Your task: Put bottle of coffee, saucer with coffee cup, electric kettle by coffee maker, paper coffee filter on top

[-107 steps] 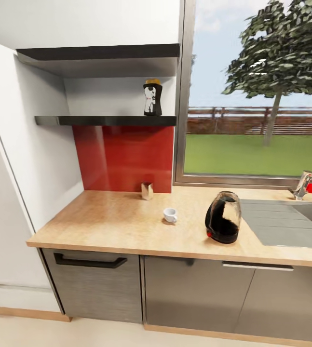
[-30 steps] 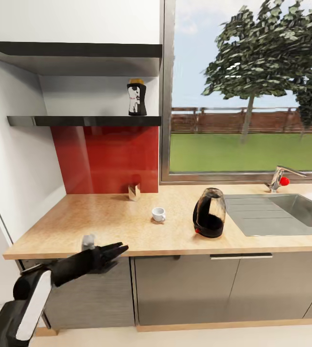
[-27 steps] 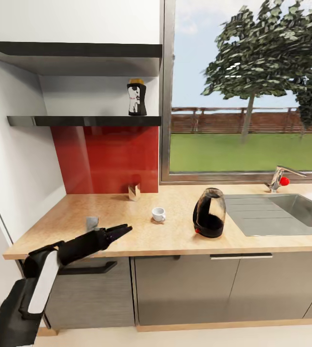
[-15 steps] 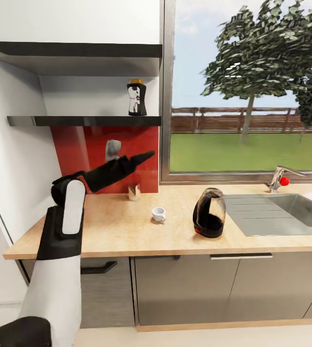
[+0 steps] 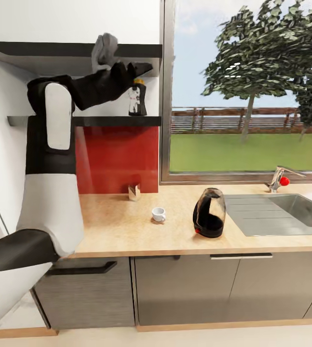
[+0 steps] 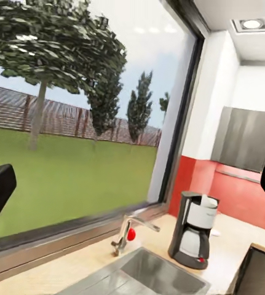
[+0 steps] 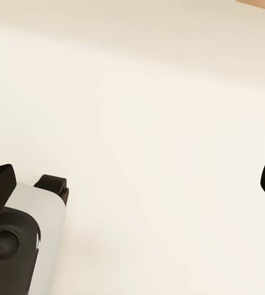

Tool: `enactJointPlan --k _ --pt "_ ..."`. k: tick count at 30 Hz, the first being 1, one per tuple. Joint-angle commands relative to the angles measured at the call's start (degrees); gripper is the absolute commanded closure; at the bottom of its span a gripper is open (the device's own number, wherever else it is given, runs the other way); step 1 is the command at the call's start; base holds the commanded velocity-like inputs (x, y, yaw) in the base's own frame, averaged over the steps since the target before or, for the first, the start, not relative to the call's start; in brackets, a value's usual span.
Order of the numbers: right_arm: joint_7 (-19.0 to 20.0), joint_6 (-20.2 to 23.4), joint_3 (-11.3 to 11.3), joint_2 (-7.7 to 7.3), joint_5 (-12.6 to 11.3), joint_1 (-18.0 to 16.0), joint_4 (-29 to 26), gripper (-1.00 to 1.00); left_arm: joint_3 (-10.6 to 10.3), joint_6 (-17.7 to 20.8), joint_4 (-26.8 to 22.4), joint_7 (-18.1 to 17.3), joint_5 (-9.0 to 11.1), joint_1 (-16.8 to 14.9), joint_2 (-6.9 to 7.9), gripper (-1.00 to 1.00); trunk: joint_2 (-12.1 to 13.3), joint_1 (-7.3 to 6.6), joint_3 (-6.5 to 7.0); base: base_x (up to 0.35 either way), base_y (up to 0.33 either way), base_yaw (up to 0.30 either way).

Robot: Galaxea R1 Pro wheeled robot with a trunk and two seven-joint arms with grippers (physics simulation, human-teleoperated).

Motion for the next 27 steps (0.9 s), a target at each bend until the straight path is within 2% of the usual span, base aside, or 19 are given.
enactJointPlan --k 1,4,5,6,8,9,10,13,17,19,23,24,27 --pt "0.43 -0.35 0.35 0.01 -0.61 -0.09 0.23 -1.00 0.19 0.29 0.63 0.00 -0.61 -1.12 -0.07 -1.00 -0.06 0.02 -0.10 0.000 0.000 0.000" --pt "0.43 -0.35 0.36 0.02 -0.62 -0.09 0.23 -1.00 0.14 0.20 5.09 2.59 -0.87 -4.71 -0.07 -1.00 -0.06 0.02 -0.10 0.000 0.000 0.000" --pt "0.42 -0.35 0.36 0.01 -0.62 -0.09 0.23 -1.00 0.11 0.16 7.29 7.04 -1.04 -5.87 -0.07 -1.00 -0.06 0.02 -0.10 0.000 0.000 0.000" --pt "0.42 -0.35 0.37 -0.01 -0.62 -0.09 0.23 -1.00 -0.32 0.16 8.93 13.43 -1.10 -6.46 -0.07 -1.00 -0.06 0.02 -0.10 0.000 0.000 0.000" --pt "0.42 -0.35 0.37 -0.03 -0.61 -0.09 0.23 -1.00 -1.28 0.17 9.95 17.29 -1.11 -6.70 -0.07 -1.00 -0.06 0.02 -0.10 0.000 0.000 0.000" --pt "0.42 -0.35 0.37 -0.03 -0.61 -0.09 0.23 -1.00 -1.28 0.17 9.95 17.29 -1.11 -6.70 -0.07 -1.00 -0.06 0.02 -0.10 0.000 0.000 0.000" --pt "0.42 -0.35 0.37 -0.04 -0.59 -0.09 0.23 -1.00 -3.51 0.14 11.52 21.05 -1.11 -6.93 -0.07 -1.00 -0.06 0.02 -0.10 0.000 0.000 0.000" --pt "0.42 -0.35 0.37 -0.04 -0.55 -0.09 0.23 -1.00 -5.51 0.13 14.00 24.05 -1.23 -7.19 -0.07 -1.00 -0.06 0.02 -0.10 0.000 0.000 0.000" --pt "0.42 -0.35 0.37 -0.05 -0.54 -0.09 0.23 -1.00 -6.72 0.12 15.76 27.08 -2.51 -7.36 -0.07 -1.00 -0.06 0.02 -0.10 0.000 0.000 0.000" --pt "0.42 -0.35 0.37 -0.05 -0.54 -0.09 0.23 -1.00 -8.58 0.12 16.15 28.38 -3.21 -7.40 -0.07 -1.00 -0.06 0.02 -0.10 0.000 0.000 0.000" --pt "0.42 -0.35 0.37 -0.06 -0.54 -0.09 0.23 -1.00 -12.78 0.12 16.44 29.11 -3.64 -7.43 -0.07 -1.00 -0.06 0.02 -0.10 0.000 0.000 0.000" --pt "0.42 -0.35 0.37 -0.06 -0.54 -0.09 0.23 -1.00 -14.43 0.12 16.38 29.27 -3.74 -7.43 -0.07 -1.00 -0.06 0.02 -0.10 0.000 0.000 0.000" --pt "0.42 -0.35 0.37 -0.06 -0.54 -0.09 0.23 -1.00 -14.77 0.08 16.40 29.28 -3.76 -7.42 -0.07 -1.00 -0.06 0.02 -0.10 0.000 0.000 0.000"
